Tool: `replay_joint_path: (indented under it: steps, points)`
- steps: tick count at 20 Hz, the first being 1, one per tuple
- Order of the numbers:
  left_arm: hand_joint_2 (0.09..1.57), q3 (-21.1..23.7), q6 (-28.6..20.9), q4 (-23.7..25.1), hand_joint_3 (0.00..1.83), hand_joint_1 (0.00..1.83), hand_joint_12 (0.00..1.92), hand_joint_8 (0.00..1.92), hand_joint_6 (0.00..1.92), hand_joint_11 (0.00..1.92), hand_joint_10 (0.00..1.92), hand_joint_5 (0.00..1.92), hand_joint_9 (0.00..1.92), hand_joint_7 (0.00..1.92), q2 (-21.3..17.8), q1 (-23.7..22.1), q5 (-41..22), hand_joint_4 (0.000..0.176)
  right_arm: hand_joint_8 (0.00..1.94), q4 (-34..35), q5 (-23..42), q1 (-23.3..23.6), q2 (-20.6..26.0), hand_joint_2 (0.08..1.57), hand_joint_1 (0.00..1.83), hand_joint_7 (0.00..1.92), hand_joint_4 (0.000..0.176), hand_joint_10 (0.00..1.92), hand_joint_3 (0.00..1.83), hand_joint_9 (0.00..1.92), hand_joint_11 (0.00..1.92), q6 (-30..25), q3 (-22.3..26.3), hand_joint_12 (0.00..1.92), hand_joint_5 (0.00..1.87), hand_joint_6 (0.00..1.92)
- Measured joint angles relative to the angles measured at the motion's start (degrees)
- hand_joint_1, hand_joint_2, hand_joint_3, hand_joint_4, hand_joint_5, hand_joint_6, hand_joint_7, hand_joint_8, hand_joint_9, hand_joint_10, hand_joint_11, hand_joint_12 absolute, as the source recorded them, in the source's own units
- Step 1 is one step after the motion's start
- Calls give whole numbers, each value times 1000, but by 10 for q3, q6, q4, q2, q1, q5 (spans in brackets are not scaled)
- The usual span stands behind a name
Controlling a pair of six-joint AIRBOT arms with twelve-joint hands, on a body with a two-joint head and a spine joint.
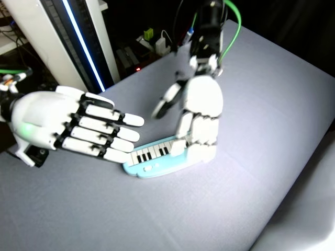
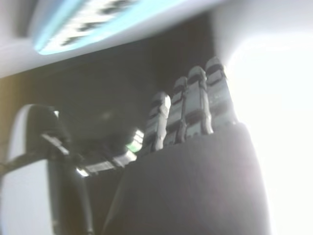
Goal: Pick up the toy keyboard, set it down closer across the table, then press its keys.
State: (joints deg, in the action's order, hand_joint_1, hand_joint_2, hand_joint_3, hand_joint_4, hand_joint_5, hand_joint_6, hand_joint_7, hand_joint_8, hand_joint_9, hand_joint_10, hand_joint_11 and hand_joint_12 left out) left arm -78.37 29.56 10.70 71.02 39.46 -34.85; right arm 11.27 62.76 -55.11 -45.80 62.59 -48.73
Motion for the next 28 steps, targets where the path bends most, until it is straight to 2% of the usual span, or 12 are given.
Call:
replay_joint_path:
  steps: [1, 4, 5, 8, 11, 13, 14, 16, 18, 20, 22, 28]
  points:
    - [1279, 12, 16, -26, 24, 640, 0, 0, 0, 0, 0, 0, 0, 0, -25, 15, -17, 73, 0, -2, -8, 5, -5, 1375, 41, 0, 43, 0, 2, 0, 0, 0, -3, 0, 0, 0]
    - [1307, 54, 63, -109, 16, 684, 0, 0, 0, 0, 0, 0, 0, 0, -84, 64, -69, 61, 0, -10, -76, 30, -36, 1401, 113, 0, 0, 0, 5, 0, 0, 1, -29, 0, 24, 6]
    - [1305, 66, 70, -123, 10, 740, 0, 0, 0, 0, 0, 0, 0, 0, -95, 76, -87, 15, 0, -10, -95, 38, -45, 1398, 104, 0, 0, 0, 3, 0, 0, 7, -36, 0, 46, 14]
    - [1297, 93, 82, -169, 1, 842, 0, 0, 0, 0, 0, 0, 0, 0, -123, 118, -162, 0, 0, -9, -165, 78, -85, 1403, 94, 0, 6, 0, 3, 0, 0, 33, -67, 0, 52, 10]
    - [1297, 99, 85, -185, 2, 726, 0, 0, 0, 0, 0, 0, 0, 0, -129, 130, -187, 21, 0, -1, -224, 92, -113, 1404, 131, 0, 28, 0, 1, 0, 0, 62, -87, 0, 178, 57]
    - [1307, 99, 86, -185, 6, 727, 0, 0, 0, 0, 0, 0, 0, 0, -130, 131, -189, 22, 0, 18, -249, 99, -119, 1418, 97, 0, 21, 0, 0, 0, 0, 111, -87, 0, 331, 47]
    - [1298, 102, 85, -186, 3, 617, 0, 0, 0, 0, 0, 0, 0, 0, -130, 131, -191, 21, 0, 28, -258, 100, -123, 1419, 109, 0, 0, 0, 0, 0, 0, 132, -88, 0, 470, 46]
    - [1309, 106, 86, -176, 5, 623, 0, 0, 0, 0, 0, 0, 0, 0, -130, 133, -198, 16, 1, 37, -273, 104, -126, 1406, 92, 44, 0, 0, 0, 0, 0, 147, -91, 0, 622, 48]
    - [1305, 107, 86, -178, 3, 547, 0, 0, 0, 0, 0, 0, 0, 0, -130, 136, -201, 32, 5, 35, -266, 109, -126, 1396, 68, 126, 0, 0, 0, 0, 0, 148, -91, 0, 725, 29]
    - [1302, 107, 86, -185, 1, 516, 0, 0, 0, 0, 0, 0, 0, 0, -130, 137, -203, 32, 0, 36, -262, 110, -126, 1408, 78, 54, 0, 0, 4, 0, 0, 148, -91, 0, 547, 1]
    - [1315, 107, 86, -188, 3, 602, 0, 0, 0, 0, 0, 0, 0, 0, -131, 143, -209, 23, 0, 40, -263, 109, -124, 1417, 4, 1, 0, 0, 5, 0, 0, 149, -86, 0, 53, 0]
    - [1308, 111, 86, -193, 0, 474, 0, 0, 0, 0, 0, 0, 0, 0, -133, 147, -216, 45, 0, 47, -231, 102, -88, 1443, 58, 0, 0, 0, 5, 0, 0, 151, -58, 0, 0, 0]
